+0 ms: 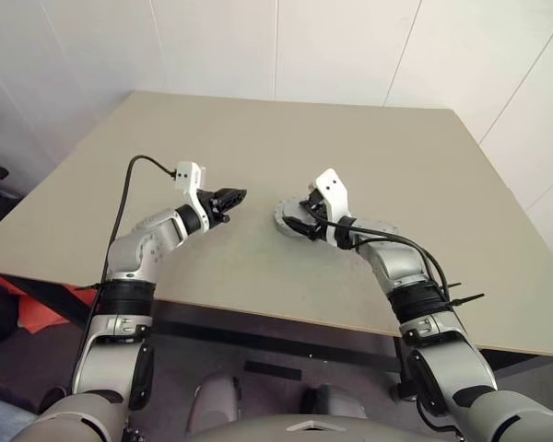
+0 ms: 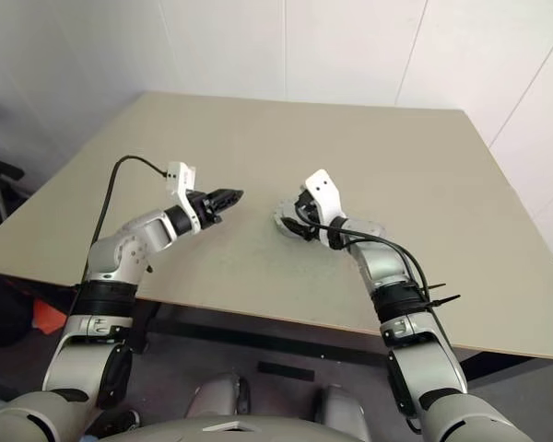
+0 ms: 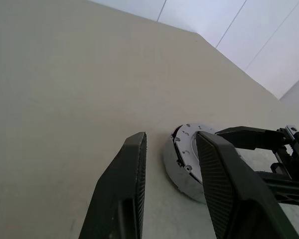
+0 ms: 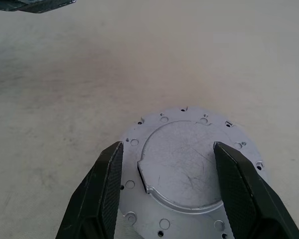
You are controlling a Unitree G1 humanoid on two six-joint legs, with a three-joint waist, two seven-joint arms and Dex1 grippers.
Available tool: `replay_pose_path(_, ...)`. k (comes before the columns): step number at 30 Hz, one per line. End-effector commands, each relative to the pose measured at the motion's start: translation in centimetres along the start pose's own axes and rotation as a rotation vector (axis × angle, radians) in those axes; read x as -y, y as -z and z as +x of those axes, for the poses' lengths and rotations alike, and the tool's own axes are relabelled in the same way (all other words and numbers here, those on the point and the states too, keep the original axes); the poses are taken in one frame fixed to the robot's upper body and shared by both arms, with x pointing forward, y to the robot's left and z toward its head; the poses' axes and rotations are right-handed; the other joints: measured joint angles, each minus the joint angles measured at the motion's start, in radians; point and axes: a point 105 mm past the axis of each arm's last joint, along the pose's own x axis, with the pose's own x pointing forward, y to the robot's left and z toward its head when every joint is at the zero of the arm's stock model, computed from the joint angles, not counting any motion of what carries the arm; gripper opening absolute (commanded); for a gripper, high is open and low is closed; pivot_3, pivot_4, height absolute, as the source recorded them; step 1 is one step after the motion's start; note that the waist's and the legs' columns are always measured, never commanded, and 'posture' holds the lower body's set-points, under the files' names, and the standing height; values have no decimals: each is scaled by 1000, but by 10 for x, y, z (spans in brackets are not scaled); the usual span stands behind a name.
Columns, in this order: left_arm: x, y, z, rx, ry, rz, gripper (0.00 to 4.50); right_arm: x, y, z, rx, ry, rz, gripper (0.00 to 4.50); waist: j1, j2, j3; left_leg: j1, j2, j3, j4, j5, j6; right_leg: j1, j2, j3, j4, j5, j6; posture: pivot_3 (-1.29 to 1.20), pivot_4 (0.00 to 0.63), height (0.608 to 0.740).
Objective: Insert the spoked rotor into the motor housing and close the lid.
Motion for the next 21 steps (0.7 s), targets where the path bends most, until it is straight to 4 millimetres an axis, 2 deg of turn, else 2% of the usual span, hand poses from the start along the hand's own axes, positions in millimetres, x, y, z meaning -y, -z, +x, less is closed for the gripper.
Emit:
replay_pose_path(1, 7, -14, -1, 40, 21, 35, 1683, 0, 7, 4, -26, -10, -4, 3593, -1, 0, 0, 0, 0, 0, 0, 0, 0, 0, 0, 0, 0, 0, 0, 0, 0, 740)
replay_pose_path(4, 7, -14, -1, 37, 18, 38, 1683, 1, 7, 5, -22, -11, -4, 4416, -5, 0, 0, 2, 0, 0, 0, 0, 0, 2, 0, 0, 0, 0, 0, 0, 0, 740)
replay_pose_path(5, 7, -14, -1, 37, 17, 38, 1683, 5, 5, 6, -16, 14, -10, 4465, -6, 0, 0, 2, 0, 0, 0, 0, 0, 3, 0, 0, 0, 0, 0, 0, 0, 740)
replay_pose_path(8, 6, -13, -2, 35, 12, 39, 1683, 10, 8, 8, -35, 47, -38, 4465, -13, 0, 0, 2, 0, 0, 0, 0, 0, 3, 0, 0, 0, 0, 0, 0, 0, 740)
replay_pose_path(15, 5, -13, -2, 34, 6, 40, 1683, 4, 19, 10, -59, 19, -34, 4465, -21, 0, 0, 2, 0, 0, 0, 0, 0, 3, 0, 0, -1, 0, 0, 0, 0, 740)
replay_pose_path(21, 0, -10, -5, 25, -11, 38, 1683, 5, 12, 10, -30, 22, -17, 4465, -21, 0, 0, 3, 0, 0, 0, 0, 0, 3, 0, 0, -1, 0, 0, 0, 0, 740)
